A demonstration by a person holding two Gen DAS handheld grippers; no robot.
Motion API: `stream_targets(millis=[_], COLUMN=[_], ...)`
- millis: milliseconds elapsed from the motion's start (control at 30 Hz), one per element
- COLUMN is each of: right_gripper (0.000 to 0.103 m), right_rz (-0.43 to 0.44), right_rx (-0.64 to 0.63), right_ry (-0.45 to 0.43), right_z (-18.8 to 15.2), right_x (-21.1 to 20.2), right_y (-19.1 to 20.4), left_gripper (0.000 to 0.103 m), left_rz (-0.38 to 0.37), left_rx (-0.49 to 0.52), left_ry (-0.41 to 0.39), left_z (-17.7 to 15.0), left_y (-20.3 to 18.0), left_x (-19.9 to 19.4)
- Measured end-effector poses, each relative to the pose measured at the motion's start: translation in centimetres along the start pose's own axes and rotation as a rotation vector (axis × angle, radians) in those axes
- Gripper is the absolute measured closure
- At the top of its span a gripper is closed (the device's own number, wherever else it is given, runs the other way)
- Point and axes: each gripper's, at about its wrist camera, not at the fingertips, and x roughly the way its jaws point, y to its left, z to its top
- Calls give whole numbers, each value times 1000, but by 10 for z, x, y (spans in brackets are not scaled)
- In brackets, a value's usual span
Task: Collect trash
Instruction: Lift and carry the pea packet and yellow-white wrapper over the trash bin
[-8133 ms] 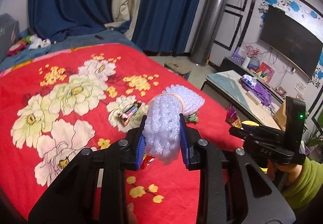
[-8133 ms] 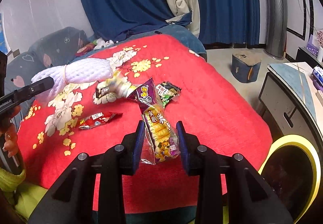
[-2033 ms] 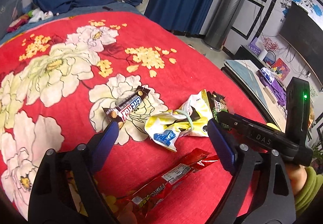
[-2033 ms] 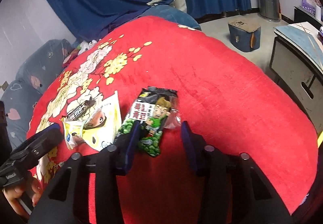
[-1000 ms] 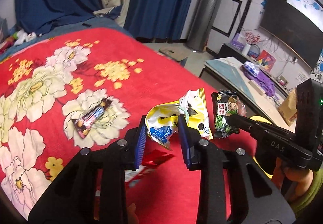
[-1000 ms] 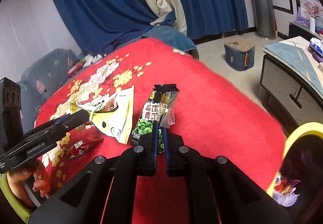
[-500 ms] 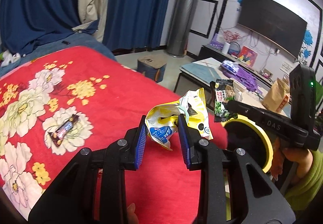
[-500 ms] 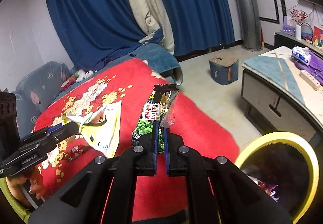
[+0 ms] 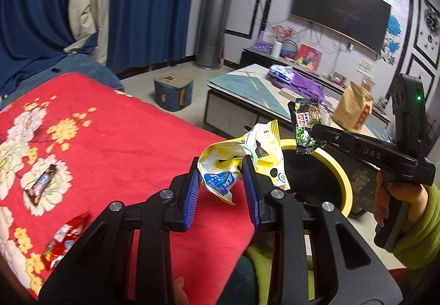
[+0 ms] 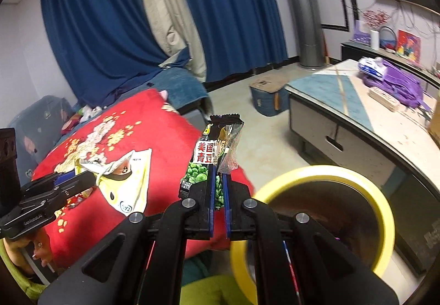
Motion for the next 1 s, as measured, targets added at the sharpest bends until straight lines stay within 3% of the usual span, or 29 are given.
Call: stream_targets(millis=[500,1000], right_gripper=[98,97], right_rz=[-161,-201], right_rx=[103,177], right_ry=[-10,42], right_z=[-20,-34], right_x=[-38,-34], right_y=[-75,-107], left_gripper=[80,79], left_rz=[-104,-151], left_rx=[106,222], left_ry=[80,185], left_z=[-7,-28], left_y=[-59,-110], left_x=[42,89])
